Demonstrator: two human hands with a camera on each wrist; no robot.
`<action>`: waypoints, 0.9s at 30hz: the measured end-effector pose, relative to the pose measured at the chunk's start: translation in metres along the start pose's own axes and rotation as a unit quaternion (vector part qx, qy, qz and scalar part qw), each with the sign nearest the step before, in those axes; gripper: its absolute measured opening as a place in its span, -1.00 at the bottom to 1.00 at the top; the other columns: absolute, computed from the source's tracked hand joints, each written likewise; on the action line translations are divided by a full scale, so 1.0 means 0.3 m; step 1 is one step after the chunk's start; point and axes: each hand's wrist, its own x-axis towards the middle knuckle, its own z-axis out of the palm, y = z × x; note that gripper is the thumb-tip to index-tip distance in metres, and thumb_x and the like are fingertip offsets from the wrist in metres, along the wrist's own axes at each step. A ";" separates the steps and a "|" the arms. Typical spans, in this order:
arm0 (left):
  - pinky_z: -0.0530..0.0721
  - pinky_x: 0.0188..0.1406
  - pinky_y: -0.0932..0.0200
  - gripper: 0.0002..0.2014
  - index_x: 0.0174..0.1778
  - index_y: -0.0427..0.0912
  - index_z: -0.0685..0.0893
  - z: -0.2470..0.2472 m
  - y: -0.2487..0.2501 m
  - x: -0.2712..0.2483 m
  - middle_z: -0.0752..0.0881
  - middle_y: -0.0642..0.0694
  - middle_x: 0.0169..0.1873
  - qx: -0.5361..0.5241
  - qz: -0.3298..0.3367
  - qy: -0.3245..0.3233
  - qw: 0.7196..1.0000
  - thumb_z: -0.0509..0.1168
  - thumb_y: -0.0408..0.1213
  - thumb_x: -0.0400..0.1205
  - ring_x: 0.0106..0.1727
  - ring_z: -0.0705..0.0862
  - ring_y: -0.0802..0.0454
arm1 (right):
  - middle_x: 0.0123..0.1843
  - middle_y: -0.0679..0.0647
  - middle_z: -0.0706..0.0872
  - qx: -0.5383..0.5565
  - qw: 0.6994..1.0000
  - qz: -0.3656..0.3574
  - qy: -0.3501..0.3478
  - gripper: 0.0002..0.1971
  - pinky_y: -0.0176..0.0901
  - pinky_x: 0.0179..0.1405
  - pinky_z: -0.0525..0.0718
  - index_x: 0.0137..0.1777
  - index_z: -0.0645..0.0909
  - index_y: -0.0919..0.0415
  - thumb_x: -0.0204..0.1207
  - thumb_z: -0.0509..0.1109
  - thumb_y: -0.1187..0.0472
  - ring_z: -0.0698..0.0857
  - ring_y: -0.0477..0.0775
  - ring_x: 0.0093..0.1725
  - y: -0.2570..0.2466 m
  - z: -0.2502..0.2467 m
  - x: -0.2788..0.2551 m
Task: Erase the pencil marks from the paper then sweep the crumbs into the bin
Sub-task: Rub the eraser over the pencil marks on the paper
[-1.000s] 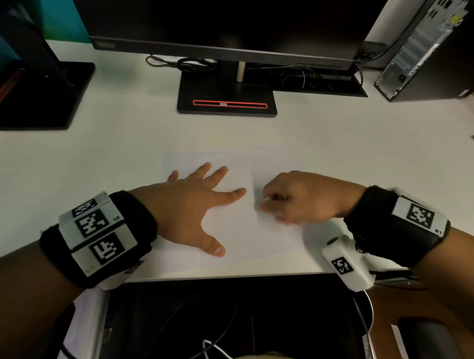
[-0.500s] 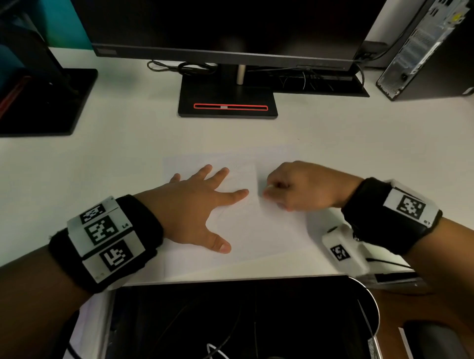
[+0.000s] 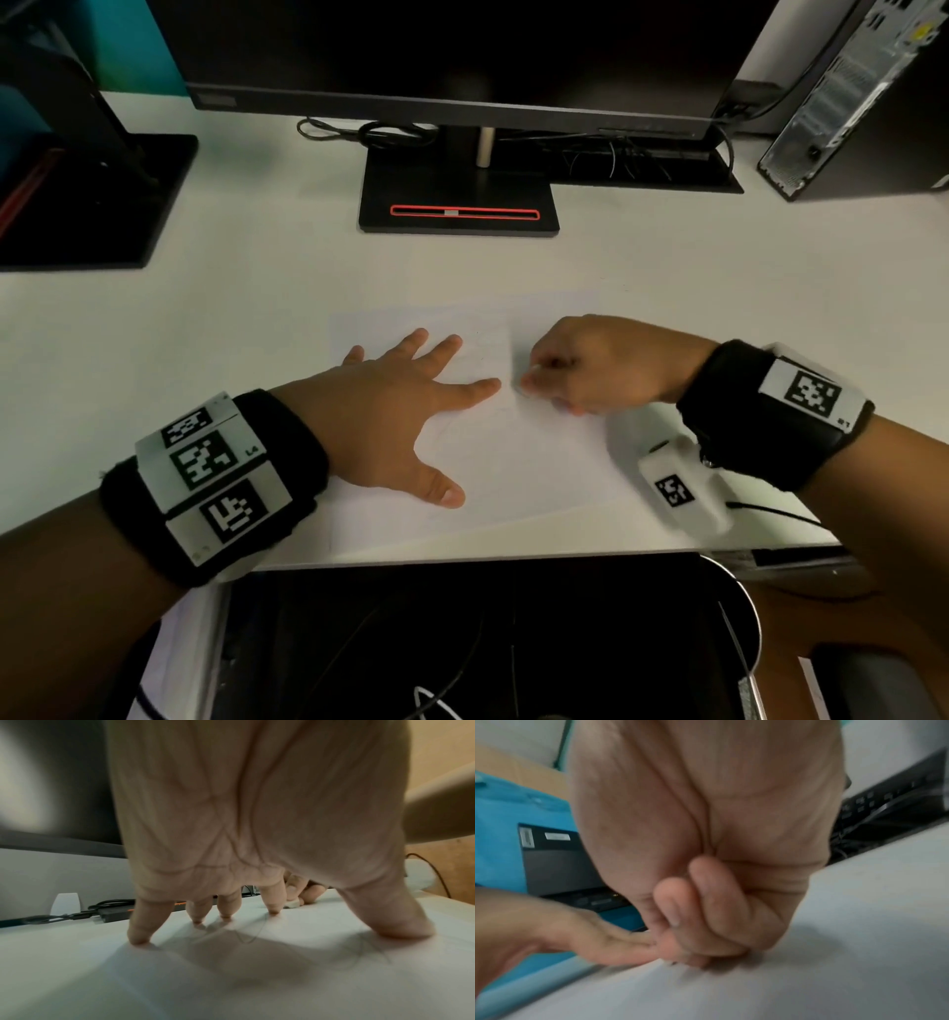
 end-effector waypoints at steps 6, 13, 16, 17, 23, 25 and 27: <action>-0.17 0.66 -0.43 0.12 0.65 0.47 -0.32 -0.003 -0.002 0.003 -0.43 0.16 0.70 -0.003 -0.004 0.002 1.000 0.34 0.51 0.39 0.69 -0.48 0.04 | -0.36 0.09 0.76 -0.011 0.998 -0.045 -0.037 -0.60 0.02 -0.18 0.70 -0.27 0.63 0.24 0.68 0.26 -0.03 0.63 0.02 -0.39 -0.031 0.041 -0.003; -0.12 0.68 -0.40 0.29 0.72 0.10 -0.40 -0.004 0.000 0.004 -0.43 0.17 0.70 0.008 -0.012 0.007 1.000 0.34 0.54 0.36 0.69 -0.45 0.10 | -0.37 0.02 0.75 -0.030 0.997 -0.063 -0.040 -0.60 -0.03 -0.18 0.67 -0.28 0.63 0.20 0.69 0.26 -0.05 0.65 0.01 -0.35 -0.050 0.048 -0.011; -0.12 0.68 -0.39 0.29 0.73 0.06 -0.38 -0.006 0.003 0.003 -0.43 0.18 0.69 0.012 -0.016 0.005 1.000 0.33 0.53 0.37 0.69 -0.45 0.11 | -0.41 0.03 0.74 -0.012 0.999 -0.023 -0.021 -0.60 0.03 -0.18 0.69 -0.31 0.63 0.21 0.66 0.28 -0.04 0.62 0.00 -0.41 -0.016 0.015 0.011; -0.12 0.68 -0.39 0.30 0.73 0.06 -0.38 -0.006 0.003 0.002 -0.43 0.18 0.69 0.010 -0.016 0.006 1.000 0.34 0.54 0.37 0.69 -0.45 0.11 | -0.41 0.02 0.73 -0.012 1.000 -0.013 -0.007 -0.60 0.04 -0.16 0.69 -0.32 0.63 0.20 0.67 0.28 -0.03 0.62 0.01 -0.41 -0.006 0.000 0.015; -0.09 0.68 -0.40 0.30 0.74 0.05 -0.36 -0.004 -0.001 0.005 -0.44 0.17 0.69 0.007 -0.013 0.008 1.000 0.34 0.53 0.36 0.69 -0.46 0.11 | -0.40 -0.01 0.72 -0.021 0.997 -0.068 -0.041 -0.59 -0.02 -0.19 0.66 -0.30 0.60 0.20 0.69 0.28 -0.06 0.60 -0.02 -0.39 -0.041 0.043 0.003; -0.09 0.67 -0.42 0.30 0.74 0.05 -0.36 -0.003 0.000 0.004 -0.44 0.18 0.69 0.006 -0.013 0.009 1.000 0.35 0.53 0.36 0.69 -0.46 0.11 | -0.38 0.04 0.73 -0.007 0.999 -0.031 -0.018 -0.58 0.05 -0.17 0.69 -0.28 0.62 0.25 0.68 0.29 -0.06 0.59 0.01 -0.39 -0.016 0.015 0.024; -0.10 0.67 -0.42 0.30 0.74 0.05 -0.35 -0.004 0.002 0.001 -0.44 0.18 0.69 0.003 -0.015 0.009 1.000 0.35 0.53 0.36 0.69 -0.46 0.11 | -0.32 0.09 0.77 -0.008 1.000 -0.027 0.001 -0.59 0.07 -0.14 0.68 -0.26 0.63 0.26 0.69 0.28 -0.04 0.64 0.08 -0.33 -0.017 0.009 0.030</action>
